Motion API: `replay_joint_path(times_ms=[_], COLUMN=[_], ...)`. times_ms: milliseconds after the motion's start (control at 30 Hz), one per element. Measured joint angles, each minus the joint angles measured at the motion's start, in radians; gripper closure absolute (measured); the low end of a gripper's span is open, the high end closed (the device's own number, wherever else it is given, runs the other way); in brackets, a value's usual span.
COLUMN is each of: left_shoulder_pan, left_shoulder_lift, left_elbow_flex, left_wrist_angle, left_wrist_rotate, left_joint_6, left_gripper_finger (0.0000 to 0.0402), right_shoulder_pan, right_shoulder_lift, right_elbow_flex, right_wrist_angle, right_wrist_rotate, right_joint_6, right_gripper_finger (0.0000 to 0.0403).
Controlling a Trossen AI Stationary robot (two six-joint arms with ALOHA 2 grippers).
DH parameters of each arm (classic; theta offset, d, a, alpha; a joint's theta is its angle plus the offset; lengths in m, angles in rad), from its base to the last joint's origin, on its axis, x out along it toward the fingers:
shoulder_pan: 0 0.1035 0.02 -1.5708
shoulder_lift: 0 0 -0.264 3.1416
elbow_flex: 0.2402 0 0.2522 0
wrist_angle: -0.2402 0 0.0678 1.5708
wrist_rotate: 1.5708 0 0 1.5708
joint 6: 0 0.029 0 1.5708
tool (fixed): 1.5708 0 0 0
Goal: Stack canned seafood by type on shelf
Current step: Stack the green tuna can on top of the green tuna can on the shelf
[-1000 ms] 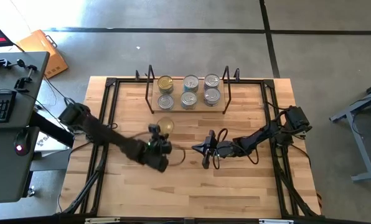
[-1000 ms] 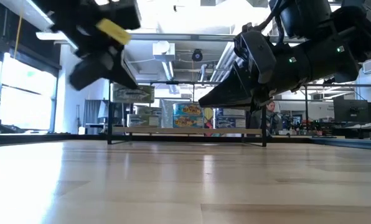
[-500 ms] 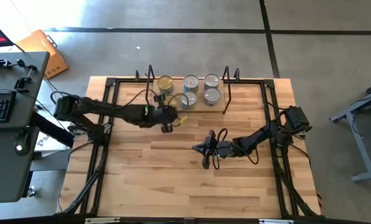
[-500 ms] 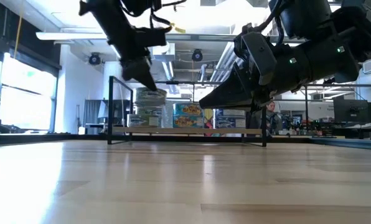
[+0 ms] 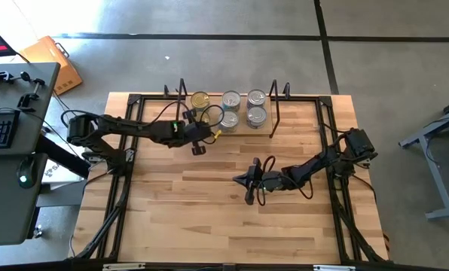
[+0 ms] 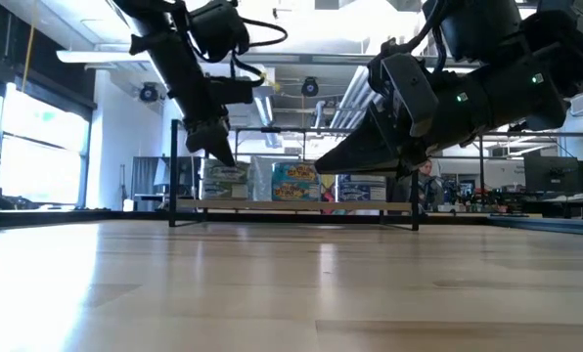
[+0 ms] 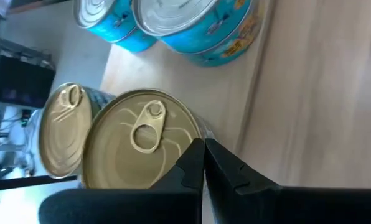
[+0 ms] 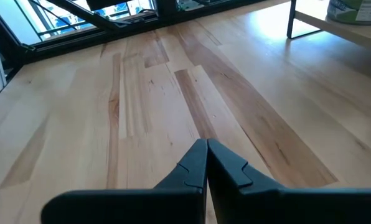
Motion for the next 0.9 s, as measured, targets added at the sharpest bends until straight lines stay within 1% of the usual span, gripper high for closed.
replay_joint_path(times_ms=[300, 567, 733, 900], left_shoulder_pan=[-0.001, -0.001, 0.008, 0.023], left_shoulder_lift=[0.000, -0.002, -0.027, -0.042], left_elbow_flex=[-0.007, -0.008, -0.008, -0.008], left_wrist_angle=[0.013, 0.009, 0.010, 0.034], left_wrist_rotate=[0.007, -0.058, -0.105, -0.112], left_joint_6=[0.003, 0.005, 0.006, 0.022], left_gripper_finger=[0.0395, 0.0398, 0.0398, 0.0398], right_shoulder_pan=[0.000, 0.000, 0.000, 0.000], right_shoulder_lift=[0.000, 0.000, 0.000, 0.000], right_elbow_flex=[0.000, 0.000, 0.000, 0.000], right_wrist_angle=[0.004, 0.004, 0.004, 0.004], right_wrist_rotate=[0.000, 0.000, 0.000, 0.000], right_joint_6=[0.000, 0.001, 0.001, 0.001], right_gripper_finger=[0.0403, 0.0403, 0.0403, 0.0403])
